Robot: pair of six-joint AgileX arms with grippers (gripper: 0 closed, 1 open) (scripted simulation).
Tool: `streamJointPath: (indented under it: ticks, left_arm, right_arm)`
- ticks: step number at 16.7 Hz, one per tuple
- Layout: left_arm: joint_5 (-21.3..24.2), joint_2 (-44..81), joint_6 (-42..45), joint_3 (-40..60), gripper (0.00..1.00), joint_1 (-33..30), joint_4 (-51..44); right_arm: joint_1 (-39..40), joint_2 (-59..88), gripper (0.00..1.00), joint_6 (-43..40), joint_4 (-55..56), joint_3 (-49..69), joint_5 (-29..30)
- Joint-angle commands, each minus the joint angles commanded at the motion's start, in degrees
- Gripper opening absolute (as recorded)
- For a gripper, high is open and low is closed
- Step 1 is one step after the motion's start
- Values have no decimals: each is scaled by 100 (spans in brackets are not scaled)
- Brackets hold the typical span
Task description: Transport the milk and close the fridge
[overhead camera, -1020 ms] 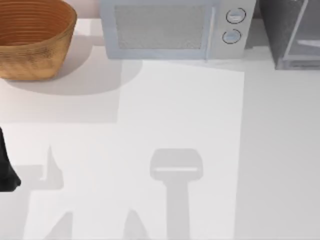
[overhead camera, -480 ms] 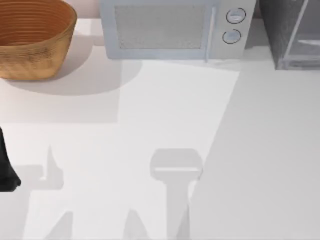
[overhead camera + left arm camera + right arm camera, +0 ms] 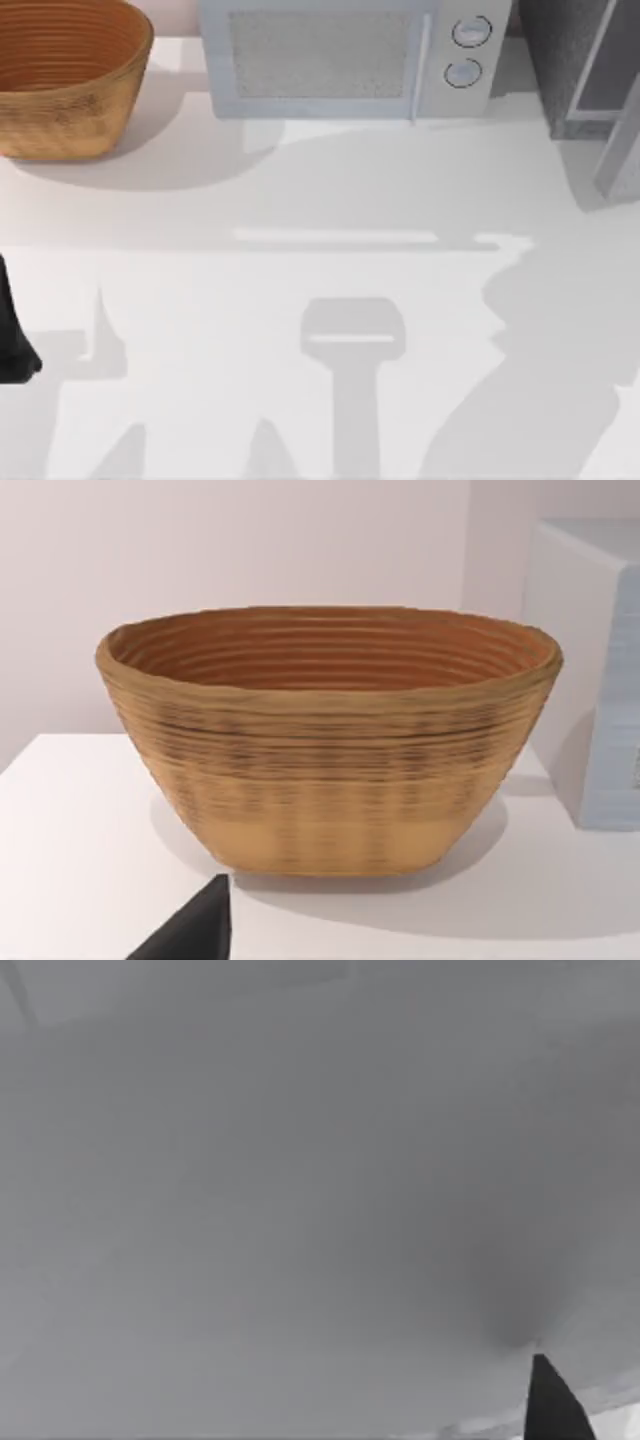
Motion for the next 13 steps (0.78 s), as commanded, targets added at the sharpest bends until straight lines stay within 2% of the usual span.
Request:
streamJointPath:
  ticks: [3, 6, 13]
  left_arm:
    - [0, 0, 0, 0, 100, 0, 0]
    - [0, 0, 0, 0, 100, 0, 0]
    - [0, 0, 0, 0, 100, 0, 0]
  right_arm:
    - [910, -238, 100, 745, 363, -338, 854]
    - [1411, -458, 100, 1255, 652, -676, 1436]
    - [1434, -460, 100, 1327, 698, -767, 1553]
